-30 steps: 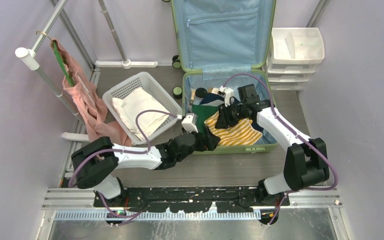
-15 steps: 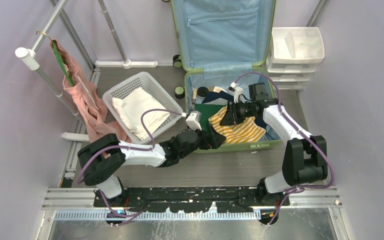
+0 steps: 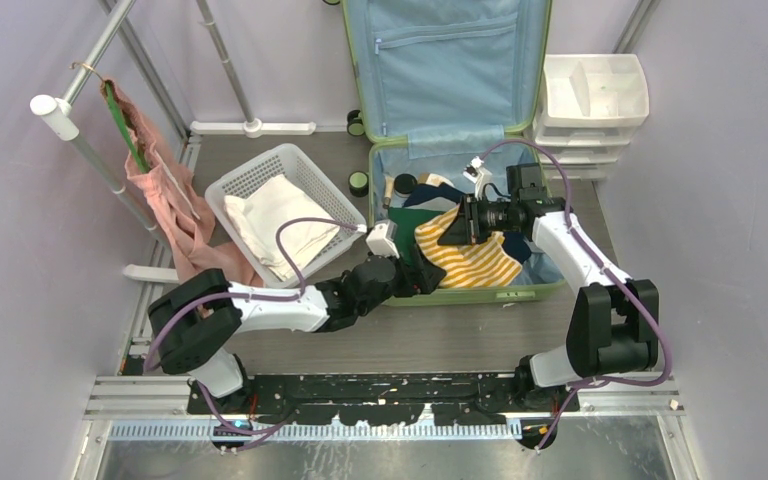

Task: Open, take out, and arrange the luggage
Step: Pick up the clothes from the luggage.

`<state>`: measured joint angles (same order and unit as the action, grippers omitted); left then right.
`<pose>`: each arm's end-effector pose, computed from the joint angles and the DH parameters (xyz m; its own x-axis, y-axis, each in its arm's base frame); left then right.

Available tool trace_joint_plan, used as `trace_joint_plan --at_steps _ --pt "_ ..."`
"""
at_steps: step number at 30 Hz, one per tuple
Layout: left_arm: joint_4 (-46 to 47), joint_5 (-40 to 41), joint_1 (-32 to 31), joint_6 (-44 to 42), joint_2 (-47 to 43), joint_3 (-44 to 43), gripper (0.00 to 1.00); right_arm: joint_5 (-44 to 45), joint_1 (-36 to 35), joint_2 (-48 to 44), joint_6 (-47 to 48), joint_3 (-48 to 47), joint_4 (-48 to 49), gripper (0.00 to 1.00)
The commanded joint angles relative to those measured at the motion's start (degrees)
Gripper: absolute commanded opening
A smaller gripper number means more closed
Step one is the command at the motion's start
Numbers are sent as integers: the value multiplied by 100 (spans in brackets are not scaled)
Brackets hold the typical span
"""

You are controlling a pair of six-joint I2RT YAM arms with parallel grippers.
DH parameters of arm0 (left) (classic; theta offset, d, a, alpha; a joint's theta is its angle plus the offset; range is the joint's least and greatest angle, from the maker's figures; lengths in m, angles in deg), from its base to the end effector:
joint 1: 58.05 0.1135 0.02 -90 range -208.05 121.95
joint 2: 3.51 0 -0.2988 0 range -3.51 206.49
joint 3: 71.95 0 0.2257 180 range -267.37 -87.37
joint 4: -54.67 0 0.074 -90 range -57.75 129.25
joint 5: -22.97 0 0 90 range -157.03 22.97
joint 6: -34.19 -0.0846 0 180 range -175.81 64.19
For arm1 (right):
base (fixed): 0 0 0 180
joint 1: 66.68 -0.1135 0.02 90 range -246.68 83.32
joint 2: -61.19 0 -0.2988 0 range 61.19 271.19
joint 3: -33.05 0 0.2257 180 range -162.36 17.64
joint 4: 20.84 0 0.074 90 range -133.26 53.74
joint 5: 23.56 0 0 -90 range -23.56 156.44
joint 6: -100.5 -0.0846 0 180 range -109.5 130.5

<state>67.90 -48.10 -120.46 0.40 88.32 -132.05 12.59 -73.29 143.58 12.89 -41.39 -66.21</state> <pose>0.1946 -0.3131 0.2446 -0.6601 -0.4343 -0.6130 0.2649 0.6290 -0.7309 0.2683 0.0999 0.2791 -0.7731 -0.1144 -0.6238 -0.5798 0.5261 0.6221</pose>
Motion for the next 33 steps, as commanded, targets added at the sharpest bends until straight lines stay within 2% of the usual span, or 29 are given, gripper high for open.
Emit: trace_joint_plan --at_steps 1,8,13,20,33 --pt "262 49 229 -290 -32 -571 84 -411 1 -61 -132 -130 115 15" --pt "541 -292 266 -147 357 -849 83 -515 -2 -75 -38 -164 14 16" --pt "703 -435 265 8 256 -764 82 -488 3 -80 -37 -166 7 16" --pt "734 -105 266 161 -214 -370 82 -209 2 -4 51 -231 -123 17" --pt "1348 257 232 443 -34 -417 82 -74 8 -322 -219 -38 330 17"
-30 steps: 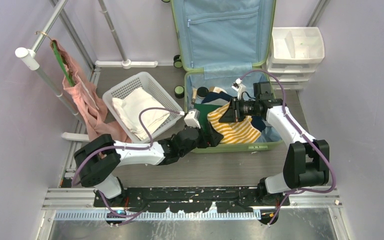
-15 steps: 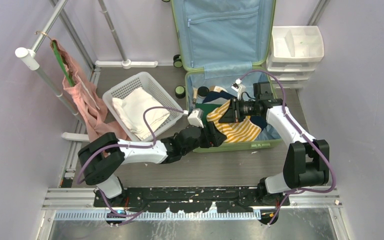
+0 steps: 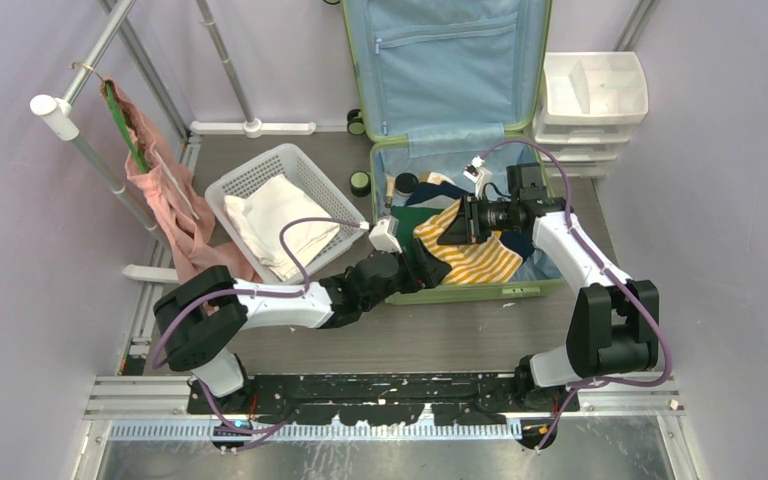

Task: Open, take out, and arrange the luggage
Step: Pick up the clothes from the luggage.

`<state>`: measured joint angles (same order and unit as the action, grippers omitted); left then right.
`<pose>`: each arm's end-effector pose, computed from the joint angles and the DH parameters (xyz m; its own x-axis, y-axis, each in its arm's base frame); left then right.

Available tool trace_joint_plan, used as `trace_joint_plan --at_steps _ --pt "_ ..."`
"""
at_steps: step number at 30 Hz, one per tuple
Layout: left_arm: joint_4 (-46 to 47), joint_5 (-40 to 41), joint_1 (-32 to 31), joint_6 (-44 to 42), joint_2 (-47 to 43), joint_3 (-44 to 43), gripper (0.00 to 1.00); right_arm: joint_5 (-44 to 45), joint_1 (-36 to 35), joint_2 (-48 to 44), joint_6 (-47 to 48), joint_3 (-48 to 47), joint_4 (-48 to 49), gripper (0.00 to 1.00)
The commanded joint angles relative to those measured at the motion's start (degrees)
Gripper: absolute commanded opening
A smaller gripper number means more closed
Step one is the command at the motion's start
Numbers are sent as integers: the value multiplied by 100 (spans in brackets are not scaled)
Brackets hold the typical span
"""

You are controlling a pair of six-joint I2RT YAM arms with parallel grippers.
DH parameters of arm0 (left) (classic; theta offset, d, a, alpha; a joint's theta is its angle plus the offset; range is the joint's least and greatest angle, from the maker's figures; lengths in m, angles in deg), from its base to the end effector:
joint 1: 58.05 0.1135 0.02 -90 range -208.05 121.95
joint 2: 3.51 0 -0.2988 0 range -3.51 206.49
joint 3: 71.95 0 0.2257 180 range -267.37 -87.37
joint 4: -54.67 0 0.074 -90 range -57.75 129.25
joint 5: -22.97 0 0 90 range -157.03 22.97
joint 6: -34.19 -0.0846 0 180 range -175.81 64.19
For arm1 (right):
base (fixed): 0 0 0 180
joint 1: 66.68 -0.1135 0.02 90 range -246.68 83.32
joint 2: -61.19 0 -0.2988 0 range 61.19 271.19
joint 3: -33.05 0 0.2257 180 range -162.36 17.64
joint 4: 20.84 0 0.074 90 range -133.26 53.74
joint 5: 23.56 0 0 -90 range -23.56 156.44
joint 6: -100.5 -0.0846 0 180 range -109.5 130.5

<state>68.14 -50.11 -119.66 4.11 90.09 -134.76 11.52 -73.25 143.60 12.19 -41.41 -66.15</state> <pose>0.2026 -0.3231 0.2500 -0.6849 -0.4739 -0.5535 0.2331 0.5771 -0.7827 0.2677 0.1005 0.2802 -0.7795 -0.1068 -0.6173 -0.5753 0.5120 0.6379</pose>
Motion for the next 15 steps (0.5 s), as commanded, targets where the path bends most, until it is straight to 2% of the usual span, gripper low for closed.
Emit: trace_joint_plan --at_steps 1,5,9,15 --pt "1399 423 149 33 -178 -159 81 80 1 -356 -167 -18 370 18" --pt "1414 213 138 -326 -199 -220 78 460 4 -445 -158 41 418 18" --pt "1155 588 60 -496 -497 -38 78 691 5 -515 -152 66 440 18" --pt "-116 1430 -73 -811 -876 -284 76 662 3 -436 -122 69 420 18"
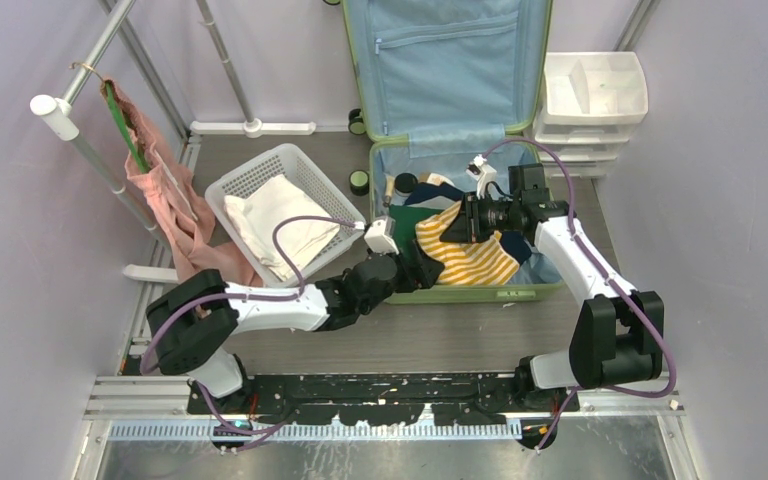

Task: Open, take out, and arrange the luggage
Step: Pick up the clothes from the luggage.

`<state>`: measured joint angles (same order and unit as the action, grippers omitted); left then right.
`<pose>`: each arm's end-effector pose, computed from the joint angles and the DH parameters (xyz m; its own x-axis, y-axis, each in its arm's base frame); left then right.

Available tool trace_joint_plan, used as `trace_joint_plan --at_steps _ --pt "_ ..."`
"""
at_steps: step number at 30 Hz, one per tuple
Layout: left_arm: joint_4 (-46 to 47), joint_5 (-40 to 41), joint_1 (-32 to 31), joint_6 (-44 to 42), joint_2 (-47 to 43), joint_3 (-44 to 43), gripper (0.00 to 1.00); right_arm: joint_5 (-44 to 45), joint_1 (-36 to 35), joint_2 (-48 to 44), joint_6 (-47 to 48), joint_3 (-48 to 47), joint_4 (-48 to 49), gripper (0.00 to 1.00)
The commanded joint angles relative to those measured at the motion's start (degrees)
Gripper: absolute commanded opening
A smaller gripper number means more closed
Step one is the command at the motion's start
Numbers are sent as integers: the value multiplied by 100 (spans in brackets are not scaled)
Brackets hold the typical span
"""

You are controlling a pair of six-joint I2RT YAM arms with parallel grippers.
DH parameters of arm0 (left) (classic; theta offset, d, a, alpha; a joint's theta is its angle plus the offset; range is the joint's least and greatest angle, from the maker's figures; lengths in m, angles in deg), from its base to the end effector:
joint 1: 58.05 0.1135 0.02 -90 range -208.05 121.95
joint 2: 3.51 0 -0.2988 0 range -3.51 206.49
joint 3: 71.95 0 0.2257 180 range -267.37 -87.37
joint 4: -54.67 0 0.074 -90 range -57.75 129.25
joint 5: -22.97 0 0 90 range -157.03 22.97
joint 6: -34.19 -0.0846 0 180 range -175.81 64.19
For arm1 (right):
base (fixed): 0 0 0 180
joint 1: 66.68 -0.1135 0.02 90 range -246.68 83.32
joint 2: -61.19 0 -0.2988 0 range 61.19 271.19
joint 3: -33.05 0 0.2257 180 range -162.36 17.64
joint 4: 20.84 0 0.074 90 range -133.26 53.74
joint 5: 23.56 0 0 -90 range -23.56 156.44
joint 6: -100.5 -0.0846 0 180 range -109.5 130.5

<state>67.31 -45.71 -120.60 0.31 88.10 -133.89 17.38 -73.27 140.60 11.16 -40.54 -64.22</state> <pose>0.1981 -0.3147 0.2557 -0.6285 -0.4677 -0.6214 0.2594 0.6271 -0.7344 0.2651 0.0950 0.2863 -0.7454 -0.0937 -0.6600 -0.5742 0.5933 0.5643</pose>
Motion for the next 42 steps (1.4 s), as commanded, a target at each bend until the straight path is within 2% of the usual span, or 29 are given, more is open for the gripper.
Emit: trace_joint_plan --at_steps 1,5,9,20,24,28,37,39,42 --pt "-200 1056 15 -494 -703 -465 76 67 7 -117 4 -26 202 18" --pt "-396 1049 5 -673 -778 -620 73 50 3 -102 73 -52 120 18" --pt "218 655 6 -962 -763 -514 74 -1 2 -103 92 -45 100 18" --pt "-235 336 12 -970 -512 -652 87 -61 8 -164 3 -28 212 18" --pt "-134 -333 172 -959 -282 -693 88 -60 3 -156 21 -28 203 18" --pt "-20 -837 324 -829 55 -818 85 -62 0 -162 60 -36 173 19" --pt "-166 -954 382 -591 585 -1019 77 -68 3 -181 131 -45 136 19" --pt "-25 -1056 419 -549 662 -988 73 -77 4 -181 156 -45 115 19" --pt "156 -1336 492 -469 749 -1013 59 -65 2 -185 198 -60 92 19"
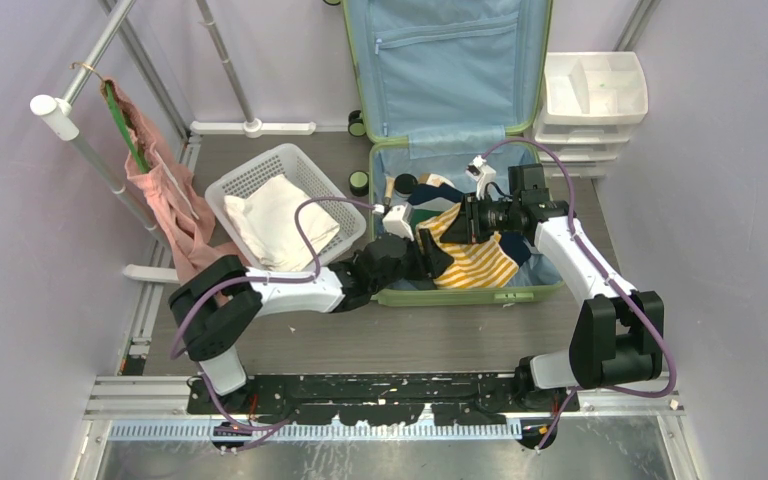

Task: Open, take out, and arrange the luggage
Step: Pick up the clothes from the luggage.

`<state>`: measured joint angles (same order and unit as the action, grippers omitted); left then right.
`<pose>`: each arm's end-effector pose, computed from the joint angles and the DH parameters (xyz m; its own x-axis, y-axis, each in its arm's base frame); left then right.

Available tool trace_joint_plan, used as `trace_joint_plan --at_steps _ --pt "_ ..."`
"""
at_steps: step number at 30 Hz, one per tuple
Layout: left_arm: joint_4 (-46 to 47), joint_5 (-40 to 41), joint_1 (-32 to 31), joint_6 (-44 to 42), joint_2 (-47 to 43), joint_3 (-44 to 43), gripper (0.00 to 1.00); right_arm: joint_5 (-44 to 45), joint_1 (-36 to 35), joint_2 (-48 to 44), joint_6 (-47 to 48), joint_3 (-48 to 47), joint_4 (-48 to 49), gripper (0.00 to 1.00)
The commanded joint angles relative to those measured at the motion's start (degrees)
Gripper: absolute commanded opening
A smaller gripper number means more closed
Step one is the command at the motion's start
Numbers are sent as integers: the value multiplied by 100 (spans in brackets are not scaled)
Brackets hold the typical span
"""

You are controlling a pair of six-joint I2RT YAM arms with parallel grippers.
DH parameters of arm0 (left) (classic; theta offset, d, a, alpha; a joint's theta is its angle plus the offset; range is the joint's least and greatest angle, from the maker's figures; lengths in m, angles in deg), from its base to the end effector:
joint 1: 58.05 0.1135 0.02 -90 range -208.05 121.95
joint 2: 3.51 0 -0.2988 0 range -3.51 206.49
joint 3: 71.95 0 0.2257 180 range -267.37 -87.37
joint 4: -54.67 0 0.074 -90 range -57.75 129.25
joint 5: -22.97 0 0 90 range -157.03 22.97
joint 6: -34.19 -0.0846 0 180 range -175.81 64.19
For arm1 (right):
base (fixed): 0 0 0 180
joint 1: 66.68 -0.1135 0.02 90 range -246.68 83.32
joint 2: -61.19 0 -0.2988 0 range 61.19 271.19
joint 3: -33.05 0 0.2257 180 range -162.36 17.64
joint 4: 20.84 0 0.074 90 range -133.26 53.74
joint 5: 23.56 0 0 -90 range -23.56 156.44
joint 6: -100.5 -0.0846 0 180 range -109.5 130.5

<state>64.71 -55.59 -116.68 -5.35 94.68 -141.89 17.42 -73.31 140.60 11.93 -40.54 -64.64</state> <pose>0.2280 -0.3417 0.2534 -0.6733 -0.3477 -0.6525 0.3449 0.6330 -0.6931 0.2643 0.0950 0.2857 -0.7424 -0.1028 -0.6620 -0.5802 0.5926 0.5587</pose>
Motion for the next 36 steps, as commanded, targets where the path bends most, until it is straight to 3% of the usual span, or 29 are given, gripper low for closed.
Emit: trace_joint_plan --at_steps 1,2,3,6,8,14,18,25,32,36 --pt "436 -412 118 97 101 -224 55 -54 7 -194 139 -62 111 19" --pt "450 -456 132 77 99 -231 50 -35 11 -205 160 -63 107 20" --pt "459 -503 144 50 89 -221 37 -11 9 -221 194 -67 91 22" --pt "404 -594 200 2 -22 -170 8 190 10 -336 401 -120 -59 39" --pt "288 -585 226 -40 -136 -124 0 445 13 -481 557 -137 -138 51" --pt "-219 -798 370 -227 -416 -175 0 1307 5 -1161 887 -1 -22 86" --pt "-929 -949 518 -588 -682 -416 0 1520 37 -1571 920 121 112 99" --pt "-3264 -1117 734 -1890 -1154 -1403 0 1707 50 -1786 958 210 188 100" --pt "-4554 -1948 1563 -2495 -1580 -1910 0 1689 53 -1736 1012 235 170 100" --pt "-5735 -1961 1909 -3167 -1516 -2529 0 1719 57 -1708 1081 262 163 100"
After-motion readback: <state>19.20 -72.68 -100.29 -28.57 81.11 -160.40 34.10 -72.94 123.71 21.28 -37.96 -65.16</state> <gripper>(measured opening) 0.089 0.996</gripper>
